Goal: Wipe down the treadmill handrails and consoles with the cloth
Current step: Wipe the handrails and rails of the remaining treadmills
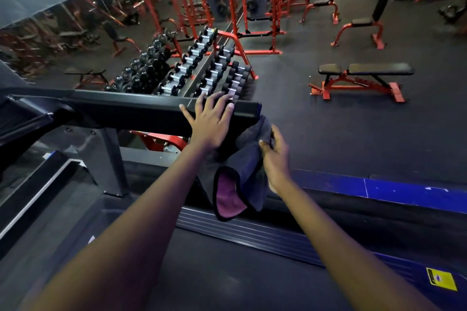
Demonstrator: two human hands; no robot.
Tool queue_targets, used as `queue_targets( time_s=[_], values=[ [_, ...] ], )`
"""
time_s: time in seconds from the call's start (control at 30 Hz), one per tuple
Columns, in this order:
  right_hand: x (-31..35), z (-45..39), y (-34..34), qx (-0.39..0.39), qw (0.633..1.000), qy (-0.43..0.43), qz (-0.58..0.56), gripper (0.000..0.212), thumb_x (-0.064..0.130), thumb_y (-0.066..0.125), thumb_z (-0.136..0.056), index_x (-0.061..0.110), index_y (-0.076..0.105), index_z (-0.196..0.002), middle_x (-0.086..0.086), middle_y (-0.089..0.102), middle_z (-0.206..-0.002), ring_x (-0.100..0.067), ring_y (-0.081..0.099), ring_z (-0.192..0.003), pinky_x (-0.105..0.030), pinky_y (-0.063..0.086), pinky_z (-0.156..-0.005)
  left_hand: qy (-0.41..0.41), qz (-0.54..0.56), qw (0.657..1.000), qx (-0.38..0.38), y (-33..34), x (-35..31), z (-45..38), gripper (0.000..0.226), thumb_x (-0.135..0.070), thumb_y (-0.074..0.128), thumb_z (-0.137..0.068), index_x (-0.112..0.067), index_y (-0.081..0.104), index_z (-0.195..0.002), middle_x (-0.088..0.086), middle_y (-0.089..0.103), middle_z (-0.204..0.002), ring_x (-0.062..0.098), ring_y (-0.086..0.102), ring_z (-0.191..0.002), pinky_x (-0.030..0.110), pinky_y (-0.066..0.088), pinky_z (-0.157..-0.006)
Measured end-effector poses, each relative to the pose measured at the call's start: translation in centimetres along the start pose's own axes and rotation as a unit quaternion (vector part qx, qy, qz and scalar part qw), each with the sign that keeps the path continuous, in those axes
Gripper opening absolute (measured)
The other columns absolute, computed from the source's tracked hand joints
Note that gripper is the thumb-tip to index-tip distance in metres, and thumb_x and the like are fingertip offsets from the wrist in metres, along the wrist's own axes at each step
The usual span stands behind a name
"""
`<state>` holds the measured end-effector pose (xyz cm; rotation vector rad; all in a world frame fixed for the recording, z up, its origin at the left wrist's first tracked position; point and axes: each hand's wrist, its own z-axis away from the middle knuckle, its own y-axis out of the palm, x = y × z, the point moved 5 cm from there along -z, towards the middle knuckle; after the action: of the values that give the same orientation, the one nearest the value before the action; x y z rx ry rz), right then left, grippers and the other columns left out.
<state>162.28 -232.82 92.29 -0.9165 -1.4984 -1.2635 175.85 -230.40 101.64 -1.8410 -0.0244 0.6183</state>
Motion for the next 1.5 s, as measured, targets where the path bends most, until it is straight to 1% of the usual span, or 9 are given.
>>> queue_targets(
  time_s=[0.17,0.33,0.5,0.7,0.8,0.93,1.03,1.3,1.5],
  values=[
    [-0.1,-0.4,0.1,-0.039,0.998,0.014,-0.036,0.033,-0.006,0.05,-0.091,0.02,0.058,-0.108,0.002,0.062,-0.105,-0.005,0.057,-0.091,-0.012,0.046,-0.08,-0.009,0.013,1.0,0.011,0.0,0.1,-0.1,0.034,-0.039,0.029,-0.101,-0.04,0.047,-0.13,-0.015,0.034,-0.143,0.014,0.006,-0.143,0.057,-0.017,-0.107],
    [-0.8,-0.6,-0.2,-0.035,0.998,0.017,-0.045,0.032,0.0,0.053,-0.092,0.014,0.059,-0.12,-0.001,0.063,-0.118,-0.011,0.058,-0.108,-0.023,0.045,-0.096,-0.019,0.021,0.999,0.029,0.0,0.3,-0.1,0.034,-0.039,0.028,-0.102,-0.039,0.047,-0.13,-0.014,0.032,-0.143,0.012,0.003,-0.143,0.054,-0.02,-0.107],
    [-2.0,-1.3,-0.5,-0.019,0.997,0.07,-0.034,0.036,-0.013,0.054,-0.084,0.0,0.061,-0.117,-0.004,0.063,-0.109,-0.012,0.057,-0.099,-0.012,0.046,-0.081,-0.036,0.015,0.998,0.053,0.1,0.4,-0.3,0.033,-0.04,0.028,-0.101,-0.04,0.046,-0.13,-0.012,0.03,-0.145,0.011,0.002,-0.143,0.053,-0.022,-0.106],
    [1.4,-2.8,-1.4,-0.01,0.999,-0.035,0.016,0.033,-0.008,0.06,-0.083,-0.002,0.063,-0.115,-0.005,0.064,-0.113,-0.007,0.058,-0.1,-0.01,0.043,-0.089,-0.047,0.009,0.997,0.062,0.2,0.6,-0.5,0.032,-0.041,0.029,-0.101,-0.043,0.045,-0.129,-0.013,0.029,-0.145,0.01,0.0,-0.143,0.052,-0.022,-0.107],
    [0.2,-2.4,-1.1,-0.015,0.999,-0.014,0.026,0.034,-0.01,0.059,-0.083,-0.004,0.062,-0.116,-0.003,0.061,-0.114,-0.008,0.055,-0.102,-0.005,0.041,-0.086,-0.051,0.011,0.997,0.052,0.2,0.7,-0.6,0.032,-0.04,0.03,-0.101,-0.042,0.047,-0.128,-0.014,0.03,-0.144,0.009,0.001,-0.143,0.051,-0.022,-0.107],
    [-2.6,-1.9,-0.6,-0.004,0.996,0.088,0.007,0.03,-0.009,0.059,-0.082,0.0,0.066,-0.11,-0.007,0.066,-0.109,-0.014,0.057,-0.099,-0.021,0.044,-0.087,-0.049,0.011,0.997,0.053,0.2,0.5,-0.6,0.032,-0.039,0.03,-0.101,-0.041,0.047,-0.128,-0.013,0.03,-0.144,0.01,0.001,-0.143,0.052,-0.022,-0.107],
    [-1.1,-2.4,-0.8,-0.013,0.998,0.06,-0.002,0.029,-0.008,0.058,-0.084,0.003,0.067,-0.109,-0.003,0.066,-0.104,-0.012,0.057,-0.095,-0.023,0.045,-0.084,-0.05,0.009,0.997,0.054,0.1,0.5,-0.6,0.032,-0.039,0.03,-0.101,-0.041,0.046,-0.129,-0.013,0.03,-0.145,0.009,0.001,-0.143,0.051,-0.021,-0.107],
    [3.9,-3.5,-0.9,-0.032,0.991,-0.104,0.075,0.037,-0.017,0.052,-0.082,-0.005,0.063,-0.115,-0.013,0.063,-0.117,-0.018,0.058,-0.108,-0.022,0.043,-0.099,-0.051,0.01,0.996,0.069,0.2,0.5,-0.5,0.032,-0.04,0.03,-0.101,-0.042,0.045,-0.129,-0.011,0.025,-0.15,0.01,-0.003,-0.144,0.052,-0.022,-0.107],
    [3.0,-5.5,-1.7,0.053,0.986,-0.015,0.156,0.033,-0.008,0.057,-0.085,0.001,0.064,-0.115,-0.013,0.066,-0.114,-0.011,0.054,-0.096,-0.018,0.041,-0.082,-0.06,0.006,0.995,0.082,0.1,0.3,-0.6,0.032,-0.041,0.03,-0.1,-0.044,0.045,-0.128,-0.01,0.023,-0.151,0.011,-0.004,-0.144,0.053,-0.022,-0.107]
  ],
)
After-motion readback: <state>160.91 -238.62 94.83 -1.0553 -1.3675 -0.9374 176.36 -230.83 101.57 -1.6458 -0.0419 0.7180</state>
